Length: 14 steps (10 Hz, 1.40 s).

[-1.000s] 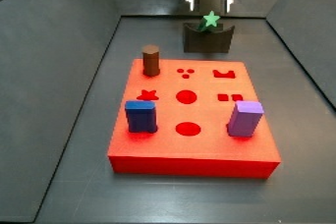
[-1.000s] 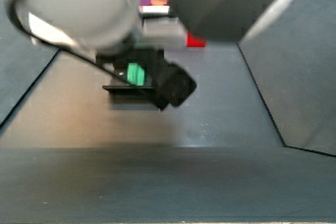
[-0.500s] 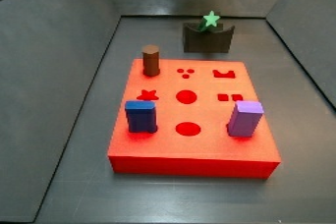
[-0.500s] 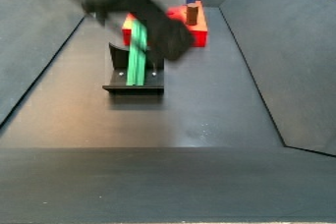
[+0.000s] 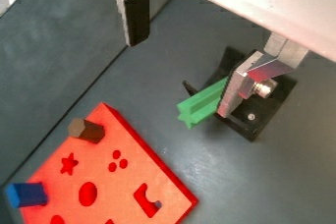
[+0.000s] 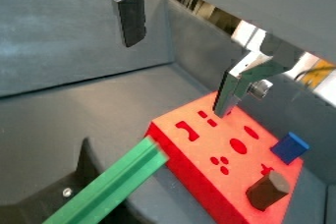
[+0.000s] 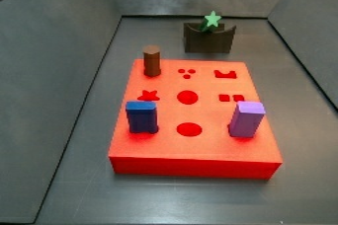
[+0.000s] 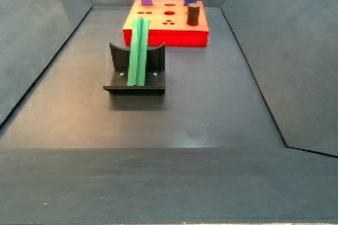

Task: Pick up the star object. Move up. Place the star object on the fixture. Regrasp the star object. Move to above the board. Insert the star object.
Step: Regrasp the star object.

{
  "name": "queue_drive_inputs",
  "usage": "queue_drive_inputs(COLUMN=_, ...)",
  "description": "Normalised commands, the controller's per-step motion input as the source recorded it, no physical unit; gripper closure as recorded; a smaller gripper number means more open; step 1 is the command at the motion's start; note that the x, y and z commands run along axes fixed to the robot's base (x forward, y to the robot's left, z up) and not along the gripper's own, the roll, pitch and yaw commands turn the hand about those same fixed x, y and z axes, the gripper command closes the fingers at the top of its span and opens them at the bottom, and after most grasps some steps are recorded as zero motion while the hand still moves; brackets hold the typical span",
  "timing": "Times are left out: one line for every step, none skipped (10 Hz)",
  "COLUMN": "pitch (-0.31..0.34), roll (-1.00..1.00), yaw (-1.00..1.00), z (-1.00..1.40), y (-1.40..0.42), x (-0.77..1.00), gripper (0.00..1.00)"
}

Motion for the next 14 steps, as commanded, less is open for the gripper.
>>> queue_drive_inputs(pitch=0.024, roll=1.0, yaw=0.02, z=0.2, y=-0.57, x=-0.01, gripper=0.0)
queue_drive_inputs(pitch=0.022, roll=1.0, yaw=0.02, z=0.07, y=-0.28, x=0.0, gripper=0.0)
queue_drive_inputs(pitch=0.021, roll=1.0, yaw=0.02, z=0.04, y=-0.13, x=0.0, gripper=0.0)
queue_drive_inputs(pitch=0.019, roll=1.0, yaw=0.02, z=0.03, y=-0.03, x=0.01, gripper=0.0)
queue_drive_inputs(pitch=0.02, roll=1.0, yaw=0.02, z=0.03, y=-0.04, x=0.01, gripper=0.0)
queue_drive_inputs(pitch=0.025, roll=1.0, yaw=0.02, z=0.02, y=-0.04, x=0.0, gripper=0.0)
queue_drive_inputs(pitch=0.03, roll=1.0, yaw=0.02, z=0.02, y=-0.02, x=0.0, gripper=0.0)
queue_drive_inputs(pitch=0.037, roll=1.0, yaw=0.03, z=0.01, y=-0.02, x=0.02, gripper=0.0)
queue_drive_inputs(pitch=0.041, roll=1.0, yaw=0.03, z=0.01, y=-0.02, x=0.03, gripper=0.0)
queue_drive_inputs(pitch=0.052, roll=1.0, yaw=0.03, z=0.0, y=-0.03, x=0.05, gripper=0.0)
queue_drive_inputs(pitch=0.063, roll=1.0, yaw=0.04, z=-0.01, y=-0.03, x=0.06, gripper=0.0)
queue_drive_inputs(pitch=0.079, roll=1.0, yaw=0.04, z=-0.01, y=-0.03, x=0.08, gripper=0.0)
queue_drive_inputs(pitch=0.09, roll=1.0, yaw=0.04, z=-0.01, y=-0.04, x=0.09, gripper=0.0)
queue_drive_inputs(pitch=0.112, roll=1.0, yaw=0.05, z=-0.02, y=-0.04, x=0.11, gripper=0.0)
